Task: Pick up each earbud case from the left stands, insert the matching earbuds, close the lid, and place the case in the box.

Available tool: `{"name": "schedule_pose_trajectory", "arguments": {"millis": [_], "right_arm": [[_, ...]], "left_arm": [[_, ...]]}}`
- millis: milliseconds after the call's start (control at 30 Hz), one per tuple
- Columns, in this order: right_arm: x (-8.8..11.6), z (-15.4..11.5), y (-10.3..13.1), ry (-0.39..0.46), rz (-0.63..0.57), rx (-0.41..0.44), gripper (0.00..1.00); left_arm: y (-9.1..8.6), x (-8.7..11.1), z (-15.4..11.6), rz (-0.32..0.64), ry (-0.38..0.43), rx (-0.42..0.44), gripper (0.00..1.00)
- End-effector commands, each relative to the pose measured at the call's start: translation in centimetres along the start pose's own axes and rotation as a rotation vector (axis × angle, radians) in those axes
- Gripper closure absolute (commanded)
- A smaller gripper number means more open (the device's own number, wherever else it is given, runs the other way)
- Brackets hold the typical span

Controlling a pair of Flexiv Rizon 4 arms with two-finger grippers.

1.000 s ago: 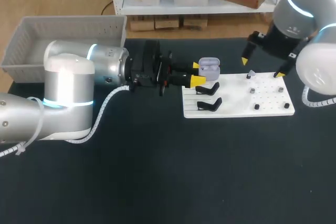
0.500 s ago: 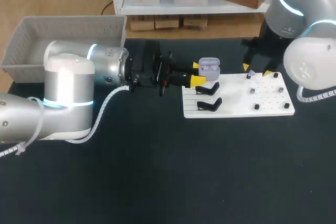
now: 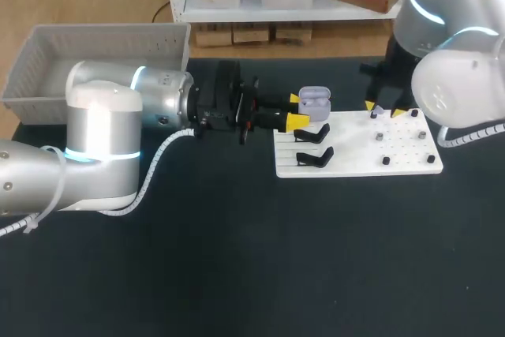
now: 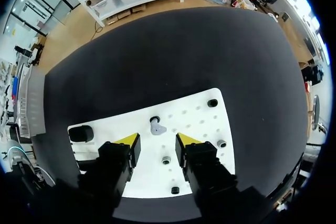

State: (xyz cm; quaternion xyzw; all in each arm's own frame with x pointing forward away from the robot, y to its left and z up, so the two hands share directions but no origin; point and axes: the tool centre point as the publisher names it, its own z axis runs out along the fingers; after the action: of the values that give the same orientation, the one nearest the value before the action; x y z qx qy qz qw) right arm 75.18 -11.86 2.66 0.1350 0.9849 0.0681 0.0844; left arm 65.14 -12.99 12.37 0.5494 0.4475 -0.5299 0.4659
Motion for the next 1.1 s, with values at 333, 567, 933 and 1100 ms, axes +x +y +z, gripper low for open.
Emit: {"name": "schedule_pose_trajectory", "arguments": {"millis": [333,567,933,1100], "right_arm": [[-0.7,1.2,0.1,0.030,-0.002,-0.004,0.64],[-1.0,1.6,0.2,0.035,0.002,-0.008,0.69],[-1.3,2.0,0.3,0.036,0.002,-0.011,0.76],[-1.3,2.0,0.3,0.034,0.005,-0.007,0.97]], "left_arm": [[-0.1,0.1,0.0,0.002,-0.002,-0.003,1.00],[-0.1,0.1,0.0,0.002,-0.002,-0.003,1.00],[-0.1,0.1,0.0,0.002,-0.002,-0.003,1.00],[-0.1,0.1,0.0,0.002,-0.002,-0.003,1.00]]}}
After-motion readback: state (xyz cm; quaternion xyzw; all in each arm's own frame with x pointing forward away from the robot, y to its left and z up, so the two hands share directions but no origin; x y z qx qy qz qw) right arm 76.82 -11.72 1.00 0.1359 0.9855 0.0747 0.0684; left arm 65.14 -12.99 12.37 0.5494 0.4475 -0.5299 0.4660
